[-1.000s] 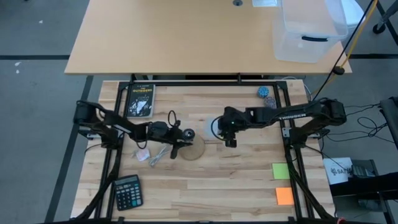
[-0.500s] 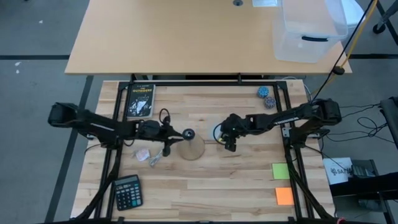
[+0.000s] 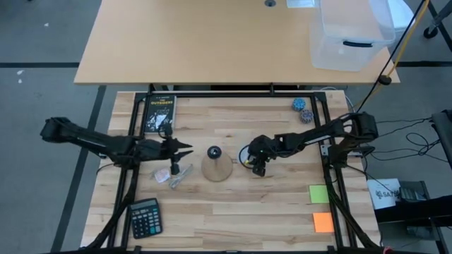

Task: Screw lightbulb
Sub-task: Remove the lightbulb from the lamp base

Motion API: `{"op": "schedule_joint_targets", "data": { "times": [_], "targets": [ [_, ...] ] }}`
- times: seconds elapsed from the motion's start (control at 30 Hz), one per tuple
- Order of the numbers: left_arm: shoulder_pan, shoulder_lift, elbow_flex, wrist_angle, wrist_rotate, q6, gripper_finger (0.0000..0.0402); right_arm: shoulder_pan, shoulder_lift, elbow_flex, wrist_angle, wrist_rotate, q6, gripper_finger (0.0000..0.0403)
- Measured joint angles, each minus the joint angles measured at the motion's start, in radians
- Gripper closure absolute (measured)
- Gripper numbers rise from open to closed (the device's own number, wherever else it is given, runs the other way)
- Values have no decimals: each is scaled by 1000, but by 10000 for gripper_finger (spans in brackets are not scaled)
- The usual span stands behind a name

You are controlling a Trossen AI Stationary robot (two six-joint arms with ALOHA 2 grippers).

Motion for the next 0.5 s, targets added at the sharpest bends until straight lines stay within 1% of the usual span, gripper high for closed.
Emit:
{"op": "schedule_joint_targets", "data": {
  "times": [0.17, 0.5],
  "targets": [
    [-47, -119, -3, -49, -72, -1, 308, 0, 21, 0, 11, 3, 19, 254],
    [-76, -352, -139, -42, -75, 21, 308, 0, 30, 1, 19, 1, 23, 254]
  ]
}}
